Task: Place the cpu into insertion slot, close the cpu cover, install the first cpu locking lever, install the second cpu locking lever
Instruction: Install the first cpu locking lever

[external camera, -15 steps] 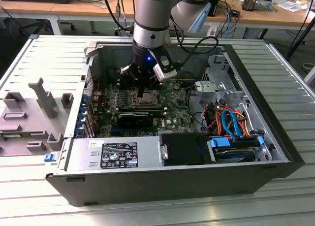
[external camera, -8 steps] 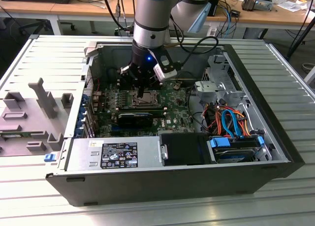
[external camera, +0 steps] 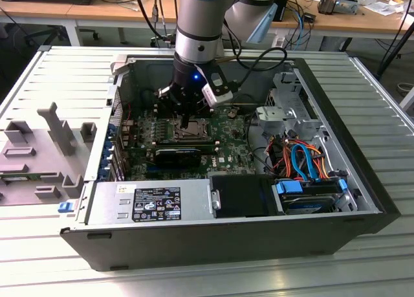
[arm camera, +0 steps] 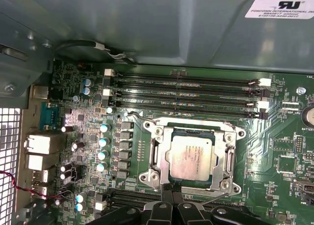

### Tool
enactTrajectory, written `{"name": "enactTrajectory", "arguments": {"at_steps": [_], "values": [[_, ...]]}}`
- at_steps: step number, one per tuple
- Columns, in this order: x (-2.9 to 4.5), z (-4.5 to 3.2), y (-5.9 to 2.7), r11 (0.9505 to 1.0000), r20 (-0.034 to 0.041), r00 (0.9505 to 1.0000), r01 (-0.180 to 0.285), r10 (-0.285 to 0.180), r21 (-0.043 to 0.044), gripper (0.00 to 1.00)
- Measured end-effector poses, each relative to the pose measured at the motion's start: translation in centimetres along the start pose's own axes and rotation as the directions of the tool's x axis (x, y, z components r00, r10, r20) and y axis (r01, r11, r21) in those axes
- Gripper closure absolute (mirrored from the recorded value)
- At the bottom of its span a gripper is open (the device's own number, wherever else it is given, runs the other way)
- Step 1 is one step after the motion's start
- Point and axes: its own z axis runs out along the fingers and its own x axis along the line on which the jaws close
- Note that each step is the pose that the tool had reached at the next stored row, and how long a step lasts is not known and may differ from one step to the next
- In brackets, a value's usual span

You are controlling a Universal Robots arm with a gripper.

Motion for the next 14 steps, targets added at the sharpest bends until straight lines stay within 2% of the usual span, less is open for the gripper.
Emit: {"name": "enactTrajectory", "arguments": {"at_steps": [14], "values": [[0.0, 0.0, 0.0, 0.9999, 0.0002, 0.9999, 0.011, -0.011, 0.0013, 0.89]]}}
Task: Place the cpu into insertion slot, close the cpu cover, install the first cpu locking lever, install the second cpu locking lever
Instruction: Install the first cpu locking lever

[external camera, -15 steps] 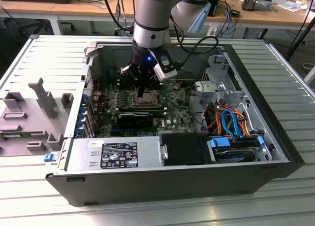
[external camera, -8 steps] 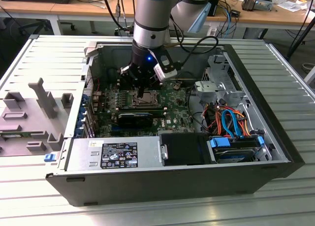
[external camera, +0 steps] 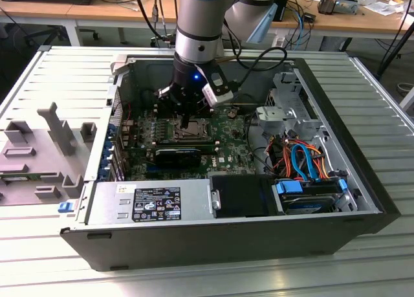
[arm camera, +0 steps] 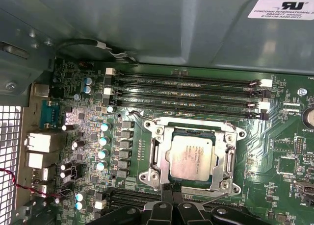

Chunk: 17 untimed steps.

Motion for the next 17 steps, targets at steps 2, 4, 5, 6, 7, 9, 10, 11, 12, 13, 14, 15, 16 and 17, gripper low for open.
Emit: {"name": "enactTrajectory", "arguments": {"at_steps": [2, 4, 5, 6, 7, 9, 10, 11, 12, 13, 14, 15, 16, 17], "values": [[0.0, 0.0, 0.0, 1.0, 0.0, 1.0, 0.001, -0.001, 0.0001, 0.89], [0.0, 0.0, 0.0, 1.0, 0.0, 1.0, 0.003, -0.003, 0.0003, 0.89], [0.0, 0.0, 0.0, 1.0, 0.0, 1.0, 0.003, -0.003, 0.0003, 0.89], [0.0, 0.0, 0.0, 1.0, 0.0001, 1.0, 0.004, -0.004, 0.0004, 0.89], [0.0, 0.0, 0.0, 1.0, 0.0001, 1.0, 0.004, -0.004, 0.0005, 0.89], [0.0, 0.0, 0.0, 1.0, 0.0002, 1.0, 0.007, -0.007, 0.0007, 0.89], [0.0, 0.0, 0.0, 1.0, 0.0001, 1.0, 0.007, -0.007, 0.0008, 0.89], [0.0, 0.0, 0.0, 1.0, 0.0002, 1.0, 0.008, -0.008, 0.0008, 0.89], [0.0, 0.0, 0.0, 1.0, 0.0002, 1.0, 0.009, -0.009, 0.001, 0.89], [0.0, 0.0, 0.0, 0.9999, 0.0002, 0.9999, 0.01, -0.01, 0.0011, 0.89], [0.0, 0.0, 0.0, 0.9999, 0.0002, 0.9999, 0.011, -0.011, 0.0012, 0.89], [0.0, 0.0, 0.0, 0.9999, 0.0002, 0.9999, 0.012, -0.012, 0.0013, 0.89], [0.0, 0.0, 0.0, 0.9999, 0.0002, 0.9999, 0.012, -0.012, 0.0013, 0.89], [0.0, 0.0, 0.0, 0.9999, 0.0002, 0.9999, 0.013, -0.013, 0.0014, 0.89]]}}
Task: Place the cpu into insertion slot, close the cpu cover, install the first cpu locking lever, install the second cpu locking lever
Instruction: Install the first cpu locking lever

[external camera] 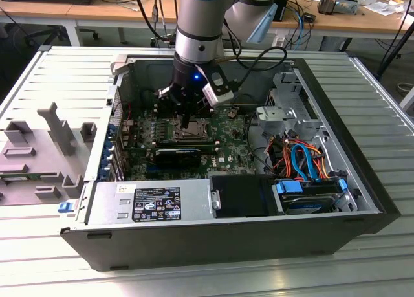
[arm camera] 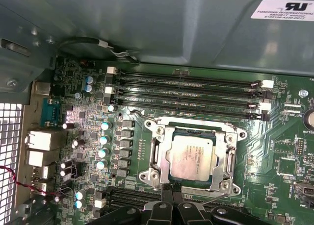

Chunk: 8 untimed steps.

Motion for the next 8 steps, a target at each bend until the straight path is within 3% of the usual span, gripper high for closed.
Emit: {"name": "enactTrajectory", "arguments": {"at_steps": [8], "values": [[0.0, 0.0, 0.0, 1.0, 0.0001, 1.0, 0.006, -0.006, 0.0006, 0.89]]}}
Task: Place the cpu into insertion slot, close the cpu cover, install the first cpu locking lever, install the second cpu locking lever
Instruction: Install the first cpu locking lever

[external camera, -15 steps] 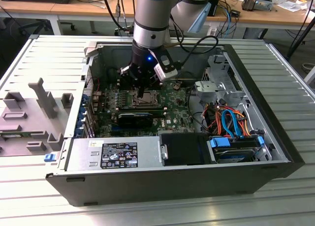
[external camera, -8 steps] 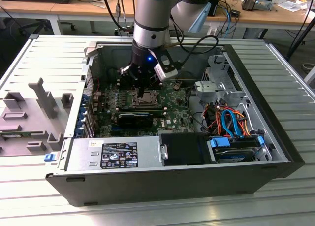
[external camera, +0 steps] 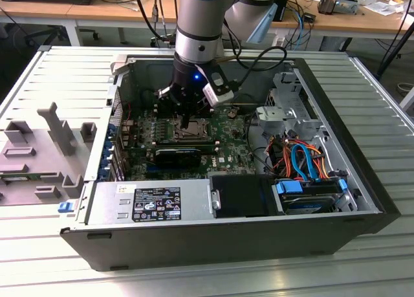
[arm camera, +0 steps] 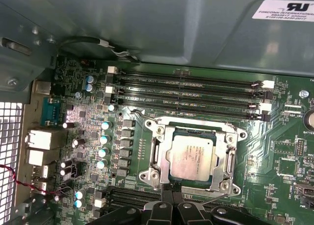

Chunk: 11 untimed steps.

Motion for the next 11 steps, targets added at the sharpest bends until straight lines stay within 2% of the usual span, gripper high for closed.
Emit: {"name": "enactTrajectory", "arguments": {"at_steps": [11], "values": [[0.0, 0.0, 0.0, 1.0, 0.0001, 1.0, 0.007, -0.007, 0.0008, 0.89]]}}
